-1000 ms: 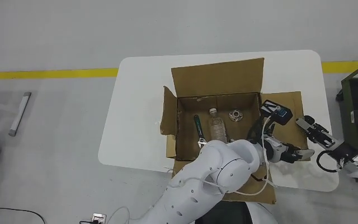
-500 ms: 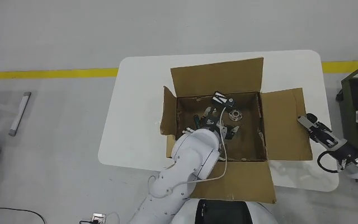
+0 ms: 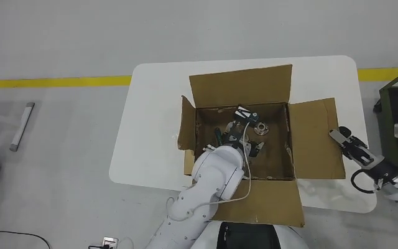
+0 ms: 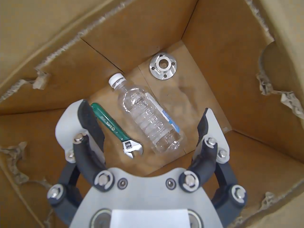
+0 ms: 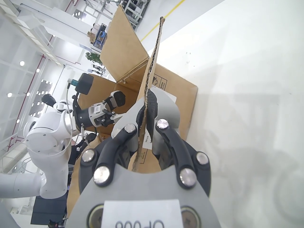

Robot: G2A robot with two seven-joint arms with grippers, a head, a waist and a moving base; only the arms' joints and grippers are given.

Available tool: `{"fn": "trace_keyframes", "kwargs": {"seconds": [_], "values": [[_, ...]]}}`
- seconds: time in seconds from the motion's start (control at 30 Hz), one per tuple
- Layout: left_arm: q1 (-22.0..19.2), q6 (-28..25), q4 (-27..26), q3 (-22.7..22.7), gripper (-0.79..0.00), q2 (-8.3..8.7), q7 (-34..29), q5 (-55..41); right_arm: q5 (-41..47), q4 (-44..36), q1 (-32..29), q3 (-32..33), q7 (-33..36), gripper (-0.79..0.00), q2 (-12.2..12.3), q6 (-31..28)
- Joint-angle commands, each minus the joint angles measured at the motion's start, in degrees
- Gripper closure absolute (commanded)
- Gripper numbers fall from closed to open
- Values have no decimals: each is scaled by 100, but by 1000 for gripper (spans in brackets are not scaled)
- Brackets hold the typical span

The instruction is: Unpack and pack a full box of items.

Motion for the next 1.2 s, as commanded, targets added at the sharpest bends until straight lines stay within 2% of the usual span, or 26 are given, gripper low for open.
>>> {"fn": "trace_keyframes", "kwargs": {"seconds": [0.0, 0.13, 0.43, 0.53, 0.57, 0.6, 0.63, 0.67, 0.7, 0.73, 0.83, 1.03, 1.17], "values": [[-45, 276, 206, 110, -785, -38, -266, 219, -13, -26, -13, -1, -19, 0, -2, 7], [-183, 783, 562, 289, -785, -155, -532, 273, -29, -53, -44, 4, -45, 0, -6, -2], [-475, 1291, 1291, 490, -785, -389, -538, 101, -65, -101, -118, -18, -108, 0, -18, -19], [-528, 1334, 1478, 481, -702, -438, -476, 71, -77, -91, -125, -27, -114, 0, -20, -25], [-534, 1336, 1543, 468, -613, -450, -447, 57, -86, -89, -126, -32, -115, 0, -21, -26], [-541, 1348, 1622, 449, -477, -460, -432, 65, -89, -90, -126, -40, -111, 0, -21, -33], [-546, 1352, 1673, 434, -434, -470, -414, 63, -83, -86, -126, -45, -113, 0, -22, -34], [-548, 1355, 1711, 416, -345, -478, -394, 61, -85, -86, -124, -46, -113, 0, -22, -35], [-551, 1353, 1743, 399, -289, -486, -387, 71, -93, -85, -122, -47, -115, 0, -23, -38], [-553, 1356, 1763, 385, -283, -493, -385, 87, -94, -85, -120, -52, -109, 0, -23, -45], [-549, 1343, 1775, 350, 0, -515, -383, 120, -103, -69, -108, -64, -119, 0, -24, -42], [-529, 1293, 1733, 279, 0, -549, -378, 228, -189, 9, -62, -20, -409, 0, -40, 101], [-500, 1228, 1514, 230, 0, -568, -372, 269, -189, 55, 5, 71, -460, 0, -37, 129]]}}
